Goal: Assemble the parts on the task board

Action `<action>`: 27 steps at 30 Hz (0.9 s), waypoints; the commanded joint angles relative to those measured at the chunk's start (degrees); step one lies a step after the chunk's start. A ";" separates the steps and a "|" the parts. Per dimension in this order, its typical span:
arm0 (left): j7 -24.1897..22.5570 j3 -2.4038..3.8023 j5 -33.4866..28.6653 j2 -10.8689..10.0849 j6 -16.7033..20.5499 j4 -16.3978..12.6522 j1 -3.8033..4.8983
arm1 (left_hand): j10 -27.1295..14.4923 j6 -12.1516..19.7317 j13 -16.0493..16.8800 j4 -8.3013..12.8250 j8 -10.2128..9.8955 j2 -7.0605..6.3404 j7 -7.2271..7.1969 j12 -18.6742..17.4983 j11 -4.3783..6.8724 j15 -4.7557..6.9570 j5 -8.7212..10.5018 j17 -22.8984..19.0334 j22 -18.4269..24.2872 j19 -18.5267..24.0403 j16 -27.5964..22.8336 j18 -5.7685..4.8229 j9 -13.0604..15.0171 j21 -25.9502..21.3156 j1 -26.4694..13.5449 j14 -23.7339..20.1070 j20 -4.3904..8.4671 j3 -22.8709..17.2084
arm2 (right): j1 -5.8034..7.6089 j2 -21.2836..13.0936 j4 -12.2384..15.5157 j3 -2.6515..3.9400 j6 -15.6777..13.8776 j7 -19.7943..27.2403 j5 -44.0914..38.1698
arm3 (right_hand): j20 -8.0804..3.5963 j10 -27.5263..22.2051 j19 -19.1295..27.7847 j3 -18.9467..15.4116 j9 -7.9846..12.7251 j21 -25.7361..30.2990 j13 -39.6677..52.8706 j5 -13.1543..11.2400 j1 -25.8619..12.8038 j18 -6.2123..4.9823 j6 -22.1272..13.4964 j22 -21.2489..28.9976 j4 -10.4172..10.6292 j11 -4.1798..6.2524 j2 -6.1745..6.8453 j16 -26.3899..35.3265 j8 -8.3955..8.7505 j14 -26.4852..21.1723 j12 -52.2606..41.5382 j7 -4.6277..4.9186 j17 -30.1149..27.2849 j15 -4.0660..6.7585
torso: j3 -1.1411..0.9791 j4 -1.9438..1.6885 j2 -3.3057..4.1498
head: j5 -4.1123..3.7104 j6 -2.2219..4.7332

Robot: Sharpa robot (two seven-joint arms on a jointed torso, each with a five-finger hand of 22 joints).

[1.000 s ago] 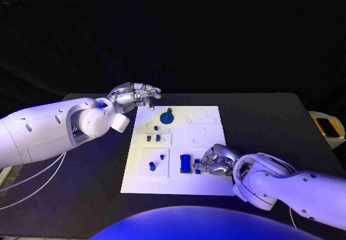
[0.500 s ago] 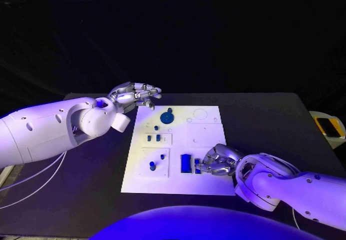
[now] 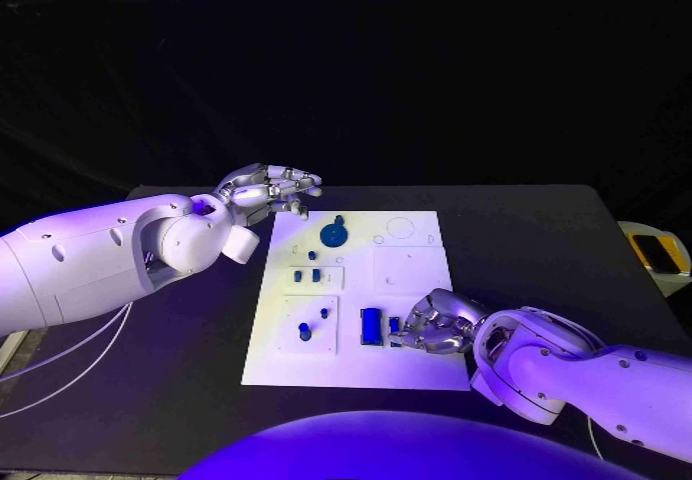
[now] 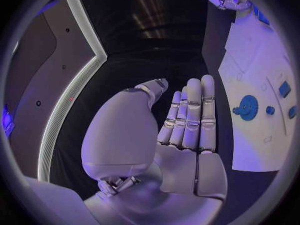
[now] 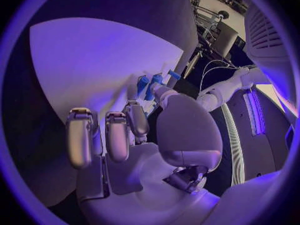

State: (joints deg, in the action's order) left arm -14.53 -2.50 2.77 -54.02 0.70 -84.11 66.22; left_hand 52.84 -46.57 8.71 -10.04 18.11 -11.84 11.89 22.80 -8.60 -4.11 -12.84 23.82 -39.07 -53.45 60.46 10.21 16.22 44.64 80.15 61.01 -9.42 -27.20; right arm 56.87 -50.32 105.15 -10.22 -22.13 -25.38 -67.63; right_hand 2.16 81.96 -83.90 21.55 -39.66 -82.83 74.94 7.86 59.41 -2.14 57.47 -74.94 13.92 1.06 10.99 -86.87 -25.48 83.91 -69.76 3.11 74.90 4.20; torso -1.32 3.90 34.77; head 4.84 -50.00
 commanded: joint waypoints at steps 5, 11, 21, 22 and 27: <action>-0.09 0.03 -0.13 0.08 -0.70 -0.05 0.02 | -0.38 0.28 0.08 -0.34 0.39 0.54 0.75 0.33 0.01 0.03 -0.12 -0.02 0.05 -0.40 0.28 0.31 0.06 -0.29 0.17 -0.43 0.01 0.11 | -0.10 -0.10 -0.24 -0.01 1.97 0.95 0.17 | -0.28 0.47 -3.20 -0.23 0.06 -0.15 2.11 0.44 0.28 0.62 0.43 -13.04 0.10 -0.05 -0.45 -0.12 0.29 4.68 -0.25 0.03 7.78 0.29 | 0.06 -0.05 0.00 | 0.04 0.06; -0.05 0.03 -0.13 0.03 -0.65 -0.05 0.02 | -0.38 0.28 0.08 -0.34 0.39 0.54 0.75 0.33 0.01 0.03 -0.12 -0.02 0.05 -0.40 0.28 0.31 0.06 -0.29 0.17 -0.43 0.01 0.11 | -0.10 -0.18 -0.36 -0.01 3.52 0.88 0.15 | -0.32 0.49 -3.23 -0.55 0.13 -0.23 2.15 -0.72 2.67 0.64 0.42 -13.07 -0.63 -0.01 -0.80 -0.19 0.42 4.71 -0.24 0.01 7.95 0.33 | 0.06 -0.02 -0.01 | 0.03 0.00; -0.05 0.03 -0.13 0.07 -0.70 -0.07 0.02 | -0.38 0.28 0.08 -0.34 0.39 0.54 0.75 0.33 0.01 0.03 -0.12 -0.02 0.05 -0.40 0.28 0.31 0.06 -0.29 0.17 -0.43 0.01 0.11 | -0.11 0.74 -2.25 -0.01 2.95 0.63 -0.54 | -0.33 0.56 -3.30 -0.63 0.19 -0.39 2.27 -1.39 3.41 0.67 0.53 -13.11 -0.64 0.00 -1.39 -0.26 0.46 4.75 -0.39 0.00 8.14 0.34 | 0.04 -0.05 -0.02 | 0.00 0.15; -0.06 0.03 -0.13 0.07 -0.72 -0.07 0.02 | -0.38 0.28 0.08 -0.34 0.39 0.54 0.75 0.33 0.01 0.03 -0.12 -0.02 0.05 -0.40 0.28 0.31 0.06 -0.29 0.17 -0.43 0.01 0.11 | -0.11 0.91 -2.58 -0.01 2.87 0.68 -0.54 | -0.33 0.56 -3.30 -0.63 0.19 -0.39 2.27 -1.39 3.41 0.67 0.53 -13.11 -0.64 0.00 -1.39 -0.26 0.46 4.75 -0.39 0.00 8.14 0.34 | 0.04 -0.07 -0.01 | 0.02 0.15; -0.04 0.03 -0.13 0.08 -0.72 -0.06 0.02 | -0.38 0.28 0.08 -0.34 0.39 0.54 0.75 0.33 0.01 0.03 -0.12 -0.02 0.05 -0.40 0.28 0.31 0.06 -0.29 0.17 -0.43 0.01 0.11 | -0.11 1.61 -3.69 -0.01 2.73 1.02 -0.46 | -0.33 0.65 -3.33 -0.73 0.20 -0.46 2.39 -1.54 3.36 0.69 0.61 -13.13 -0.48 -0.01 -1.55 -0.30 0.45 4.76 -0.57 0.00 8.22 0.34 | -0.01 -0.04 0.04 | 0.06 0.15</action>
State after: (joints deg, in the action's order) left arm -14.32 -2.51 2.77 -54.02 0.72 -84.09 66.22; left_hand 52.84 -46.60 8.71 -10.04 18.10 -11.84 11.88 22.79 -8.60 -4.11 -12.84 23.82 -39.08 -53.45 60.46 10.21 16.22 44.64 80.15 61.01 -9.42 -27.20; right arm 56.88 -48.82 101.80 -10.13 -20.10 -24.73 -67.53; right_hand 2.16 82.38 -83.90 21.01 -39.68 -83.14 74.92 6.51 62.52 -2.14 57.90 -74.92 13.36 1.05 9.59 -86.87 -25.35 83.92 -70.14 3.11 74.94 4.20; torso -1.28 3.85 34.76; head 4.87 -49.85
